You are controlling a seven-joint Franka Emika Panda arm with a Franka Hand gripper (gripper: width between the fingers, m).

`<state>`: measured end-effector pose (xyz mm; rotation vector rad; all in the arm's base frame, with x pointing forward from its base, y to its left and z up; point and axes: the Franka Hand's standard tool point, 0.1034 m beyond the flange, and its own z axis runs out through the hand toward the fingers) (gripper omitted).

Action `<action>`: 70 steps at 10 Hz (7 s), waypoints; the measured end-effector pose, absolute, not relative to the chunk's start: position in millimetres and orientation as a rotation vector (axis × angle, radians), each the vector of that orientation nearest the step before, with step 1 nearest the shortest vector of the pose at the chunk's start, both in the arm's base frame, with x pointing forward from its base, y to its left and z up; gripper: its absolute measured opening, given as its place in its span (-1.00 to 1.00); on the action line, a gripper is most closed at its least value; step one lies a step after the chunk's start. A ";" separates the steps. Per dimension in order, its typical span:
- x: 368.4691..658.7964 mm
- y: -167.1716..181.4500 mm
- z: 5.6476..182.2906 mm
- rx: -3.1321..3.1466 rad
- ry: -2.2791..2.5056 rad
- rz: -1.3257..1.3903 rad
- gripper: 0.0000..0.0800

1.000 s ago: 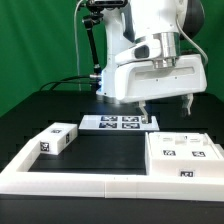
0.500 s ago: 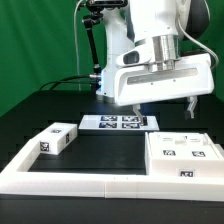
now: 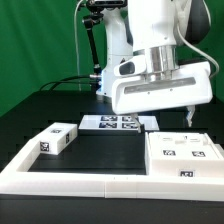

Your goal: Assemble cabinet

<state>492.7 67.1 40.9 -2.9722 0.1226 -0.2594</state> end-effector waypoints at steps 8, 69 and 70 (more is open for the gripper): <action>495.4 84.3 27.4 -2.963 0.140 -0.210 0.99; 481.4 8.1 102.1 -3.064 -0.212 -0.115 0.94; 473.4 -9.9 96.5 -3.074 -0.206 -0.110 0.99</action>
Offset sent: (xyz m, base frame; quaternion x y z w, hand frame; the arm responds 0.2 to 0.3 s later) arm 0.0000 0.0000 0.0000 0.0000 0.0000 0.0000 1.0000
